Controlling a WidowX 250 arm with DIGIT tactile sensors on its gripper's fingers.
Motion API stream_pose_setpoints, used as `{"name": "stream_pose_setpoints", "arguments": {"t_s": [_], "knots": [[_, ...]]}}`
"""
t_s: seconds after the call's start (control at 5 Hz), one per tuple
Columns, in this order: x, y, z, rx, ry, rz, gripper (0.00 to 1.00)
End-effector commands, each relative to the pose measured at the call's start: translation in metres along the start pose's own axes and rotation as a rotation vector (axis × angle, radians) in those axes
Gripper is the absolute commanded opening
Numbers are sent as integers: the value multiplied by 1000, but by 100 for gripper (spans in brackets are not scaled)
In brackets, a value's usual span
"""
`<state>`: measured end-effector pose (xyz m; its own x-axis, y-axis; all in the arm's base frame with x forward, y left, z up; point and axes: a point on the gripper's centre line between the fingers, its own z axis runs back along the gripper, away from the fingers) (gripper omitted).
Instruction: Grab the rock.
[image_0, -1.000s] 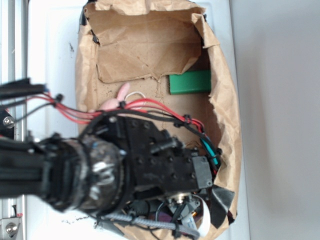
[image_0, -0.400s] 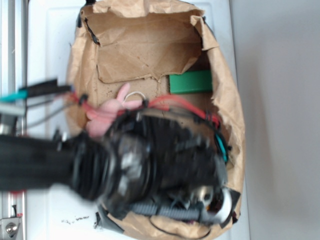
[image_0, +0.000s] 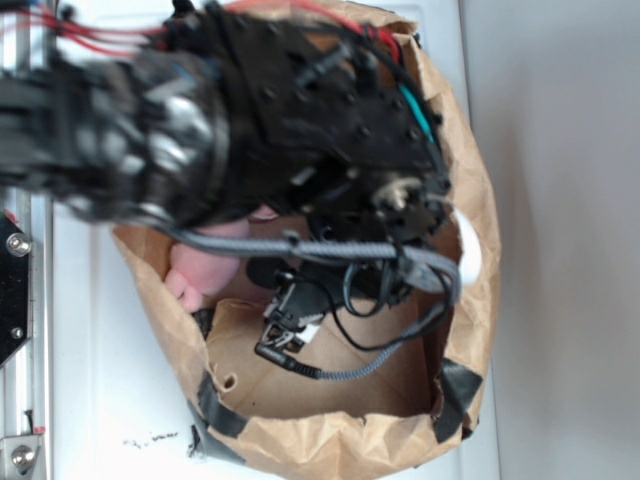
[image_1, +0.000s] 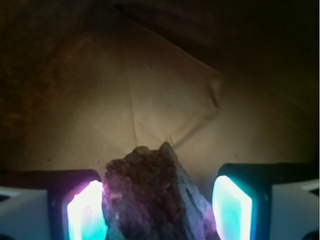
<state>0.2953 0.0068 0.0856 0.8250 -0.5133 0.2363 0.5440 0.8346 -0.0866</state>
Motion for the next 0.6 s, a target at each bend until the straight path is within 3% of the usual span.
{"name": "stream_pose_setpoints", "arguments": {"t_s": [0.0, 0.2, 0.4], "knots": [[-7, 0, 70, 184, 6, 238, 0], [-8, 6, 89, 246, 44, 376, 0], [-14, 7, 102, 273, 60, 459, 0]]}}
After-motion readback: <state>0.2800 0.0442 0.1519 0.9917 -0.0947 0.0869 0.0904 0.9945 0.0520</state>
